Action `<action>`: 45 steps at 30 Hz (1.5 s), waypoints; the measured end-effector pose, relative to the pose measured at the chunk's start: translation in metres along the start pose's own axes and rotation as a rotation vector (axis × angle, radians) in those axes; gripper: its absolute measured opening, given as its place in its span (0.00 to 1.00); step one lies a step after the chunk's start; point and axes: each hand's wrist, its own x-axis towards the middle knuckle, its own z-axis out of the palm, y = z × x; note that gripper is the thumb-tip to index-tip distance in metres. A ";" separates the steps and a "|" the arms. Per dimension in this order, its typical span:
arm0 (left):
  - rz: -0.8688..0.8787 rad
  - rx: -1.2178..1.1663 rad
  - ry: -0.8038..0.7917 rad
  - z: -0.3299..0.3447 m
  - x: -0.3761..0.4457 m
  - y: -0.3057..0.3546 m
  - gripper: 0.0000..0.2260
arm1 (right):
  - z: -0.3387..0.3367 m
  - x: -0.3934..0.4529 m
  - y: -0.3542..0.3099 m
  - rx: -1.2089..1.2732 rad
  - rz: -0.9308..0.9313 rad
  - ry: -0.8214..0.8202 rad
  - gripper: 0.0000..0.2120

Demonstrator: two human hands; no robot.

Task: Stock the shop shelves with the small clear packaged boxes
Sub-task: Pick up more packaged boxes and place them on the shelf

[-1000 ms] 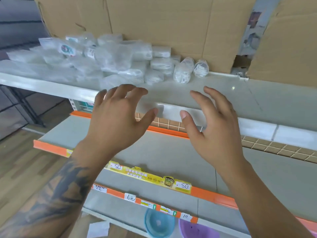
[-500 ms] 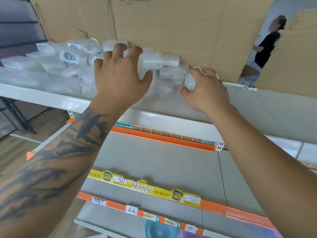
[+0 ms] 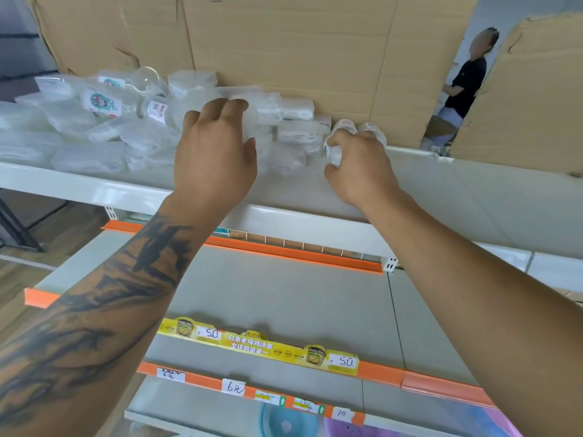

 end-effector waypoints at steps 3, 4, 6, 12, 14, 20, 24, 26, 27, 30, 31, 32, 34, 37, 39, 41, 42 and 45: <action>0.039 -0.033 0.038 -0.005 -0.007 0.005 0.22 | -0.011 -0.007 0.001 0.046 -0.019 0.047 0.20; 0.053 -0.048 0.051 -0.009 -0.009 0.010 0.22 | -0.017 -0.010 0.002 0.065 -0.022 0.060 0.20; 0.070 -0.082 0.062 -0.016 -0.014 0.025 0.22 | -0.032 -0.021 0.005 0.095 -0.017 0.076 0.21; 0.144 -0.206 0.040 -0.029 -0.043 0.102 0.21 | -0.082 -0.062 0.033 0.148 -0.044 0.127 0.21; 0.143 -0.237 0.041 -0.032 -0.057 0.133 0.22 | -0.102 -0.082 0.051 0.172 -0.053 0.153 0.21; 0.154 -0.321 0.054 -0.041 -0.109 0.243 0.22 | -0.165 -0.154 0.129 0.245 -0.068 0.213 0.21; 0.137 -0.372 0.056 -0.038 -0.149 0.315 0.22 | -0.196 -0.206 0.183 0.290 -0.049 0.268 0.21; 0.144 -0.390 0.064 -0.035 -0.169 0.350 0.21 | -0.209 -0.234 0.211 0.315 -0.053 0.295 0.22; 0.148 -0.399 0.071 -0.033 -0.178 0.366 0.21 | -0.215 -0.247 0.224 0.331 -0.051 0.306 0.22; 0.142 -0.439 0.061 -0.030 -0.203 0.409 0.21 | -0.233 -0.281 0.259 0.359 -0.035 0.334 0.22; 0.140 -0.450 0.051 -0.029 -0.209 0.421 0.21 | -0.237 -0.291 0.270 0.369 -0.026 0.338 0.22; 0.140 -0.456 0.045 -0.027 -0.215 0.432 0.21 | -0.241 -0.300 0.281 0.381 -0.019 0.344 0.22; 0.140 -0.452 0.032 -0.024 -0.222 0.451 0.21 | -0.248 -0.313 0.299 0.403 -0.007 0.366 0.22; 0.149 -0.445 0.022 -0.016 -0.224 0.474 0.21 | -0.253 -0.325 0.325 0.433 0.012 0.399 0.22; 0.149 -0.450 0.020 -0.009 -0.220 0.486 0.21 | -0.254 -0.328 0.341 0.431 0.032 0.403 0.22; 0.155 -0.463 0.004 0.002 -0.214 0.497 0.22 | -0.254 -0.328 0.357 0.435 0.045 0.416 0.22; 0.163 -0.468 -0.007 0.008 -0.209 0.502 0.22 | -0.255 -0.325 0.364 0.443 0.050 0.423 0.22; 0.188 -0.457 -0.018 0.028 -0.187 0.515 0.22 | -0.261 -0.314 0.387 0.434 0.055 0.441 0.21</action>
